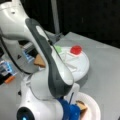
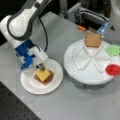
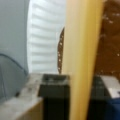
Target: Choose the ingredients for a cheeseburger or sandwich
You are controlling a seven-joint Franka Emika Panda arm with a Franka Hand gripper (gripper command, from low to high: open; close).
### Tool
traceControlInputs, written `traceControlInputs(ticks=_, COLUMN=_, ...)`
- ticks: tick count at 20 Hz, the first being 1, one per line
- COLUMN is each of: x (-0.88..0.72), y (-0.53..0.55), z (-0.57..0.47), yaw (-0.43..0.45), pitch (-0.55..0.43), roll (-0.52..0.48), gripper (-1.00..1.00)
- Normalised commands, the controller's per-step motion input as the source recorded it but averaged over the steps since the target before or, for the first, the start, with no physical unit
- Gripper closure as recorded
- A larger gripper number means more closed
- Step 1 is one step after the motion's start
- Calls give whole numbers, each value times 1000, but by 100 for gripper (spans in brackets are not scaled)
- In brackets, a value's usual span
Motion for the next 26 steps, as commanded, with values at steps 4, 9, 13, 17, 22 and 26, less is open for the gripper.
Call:
traceControlInputs(ticks=4, x=161, y=-132, z=-25, yaw=205, pitch=10, roll=157, gripper=-100)
traceControlInputs(ticks=9, x=172, y=-103, z=-36, yaw=197, pitch=1, roll=160, gripper=-100)
traceControlInputs(ticks=13, x=180, y=-115, z=-31, yaw=197, pitch=-5, roll=155, gripper=-100)
traceControlInputs(ticks=17, x=171, y=-139, z=-12, yaw=203, pitch=4, roll=142, gripper=-100)
traceControlInputs(ticks=22, x=75, y=-163, z=94, yaw=184, pitch=37, roll=80, gripper=-100)
traceControlInputs(ticks=26, x=-159, y=-121, z=265, yaw=121, pitch=112, roll=-71, gripper=-100)
